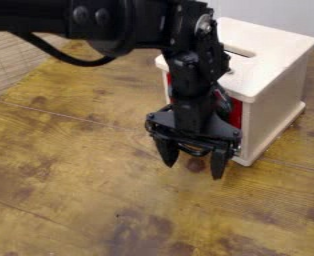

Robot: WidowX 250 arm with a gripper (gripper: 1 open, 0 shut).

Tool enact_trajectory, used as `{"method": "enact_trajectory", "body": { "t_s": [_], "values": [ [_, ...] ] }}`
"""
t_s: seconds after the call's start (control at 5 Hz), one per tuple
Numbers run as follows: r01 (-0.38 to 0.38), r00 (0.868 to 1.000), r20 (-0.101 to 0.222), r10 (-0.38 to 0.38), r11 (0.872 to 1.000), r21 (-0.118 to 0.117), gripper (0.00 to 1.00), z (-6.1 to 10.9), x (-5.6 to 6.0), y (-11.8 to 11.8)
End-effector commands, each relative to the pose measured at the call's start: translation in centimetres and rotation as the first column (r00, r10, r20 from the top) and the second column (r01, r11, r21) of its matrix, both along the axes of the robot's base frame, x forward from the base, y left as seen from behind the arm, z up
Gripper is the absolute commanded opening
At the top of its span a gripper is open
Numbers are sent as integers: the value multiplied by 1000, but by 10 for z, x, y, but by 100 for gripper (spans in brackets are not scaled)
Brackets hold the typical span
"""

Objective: Close the drawer

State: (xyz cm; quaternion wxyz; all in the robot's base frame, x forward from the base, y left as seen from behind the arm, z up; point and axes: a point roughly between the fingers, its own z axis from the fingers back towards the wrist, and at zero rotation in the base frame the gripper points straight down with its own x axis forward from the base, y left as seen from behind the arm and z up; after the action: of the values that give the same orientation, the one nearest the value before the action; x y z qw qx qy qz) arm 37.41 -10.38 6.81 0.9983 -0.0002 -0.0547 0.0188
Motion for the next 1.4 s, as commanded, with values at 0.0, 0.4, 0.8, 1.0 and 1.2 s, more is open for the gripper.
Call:
{"method": "enact_trajectory", "body": {
  "t_s": [0.0,0.4,0.8,1.0,1.2],
  "values": [
    [10,998,60,-9,1000,-10,100,15,-2,-6],
    [2,997,79,-1,1000,-11,100,5,-2,-12],
    [-3,996,89,3,1000,-10,100,-6,-3,-19],
    [-3,996,95,4,1000,-12,100,-8,-3,-22],
    [-3,995,99,4,1000,-13,100,-11,-4,-25]
  ]
}}
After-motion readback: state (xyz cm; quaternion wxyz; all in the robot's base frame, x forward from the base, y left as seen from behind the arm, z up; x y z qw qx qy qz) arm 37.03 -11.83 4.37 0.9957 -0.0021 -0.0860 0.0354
